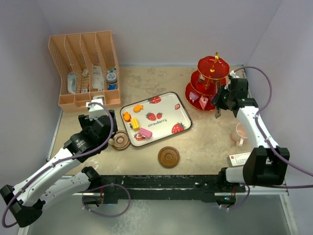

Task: Serve the afternoon tea
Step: Place the desert on the desert table.

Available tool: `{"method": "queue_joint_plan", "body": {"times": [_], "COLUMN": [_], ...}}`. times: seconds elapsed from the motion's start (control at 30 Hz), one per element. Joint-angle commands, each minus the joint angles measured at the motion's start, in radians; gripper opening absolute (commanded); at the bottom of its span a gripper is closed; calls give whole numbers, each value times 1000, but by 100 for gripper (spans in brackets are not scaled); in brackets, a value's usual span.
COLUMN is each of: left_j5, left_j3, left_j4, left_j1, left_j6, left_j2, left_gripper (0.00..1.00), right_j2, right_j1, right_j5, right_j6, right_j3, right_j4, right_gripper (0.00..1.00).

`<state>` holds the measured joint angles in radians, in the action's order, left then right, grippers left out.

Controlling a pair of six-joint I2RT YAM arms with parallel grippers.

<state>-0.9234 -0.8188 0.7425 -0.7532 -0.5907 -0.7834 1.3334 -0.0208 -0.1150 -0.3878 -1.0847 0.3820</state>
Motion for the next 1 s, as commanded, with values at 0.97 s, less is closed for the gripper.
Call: {"method": "queue_joint_plan", "body": {"times": [0.97], "left_j5": [-12], "left_j3": [-23], "left_j4": [-11], "left_j1": [3], "left_j6": [-5], "left_j2": [-5], "left_gripper": [87], "right_j2": [9], "right_j1": [-5], "right_j5": [-9], "right_j6": [39], "right_j3": [-79], "right_j4": [-15], "right_gripper": [41]}}
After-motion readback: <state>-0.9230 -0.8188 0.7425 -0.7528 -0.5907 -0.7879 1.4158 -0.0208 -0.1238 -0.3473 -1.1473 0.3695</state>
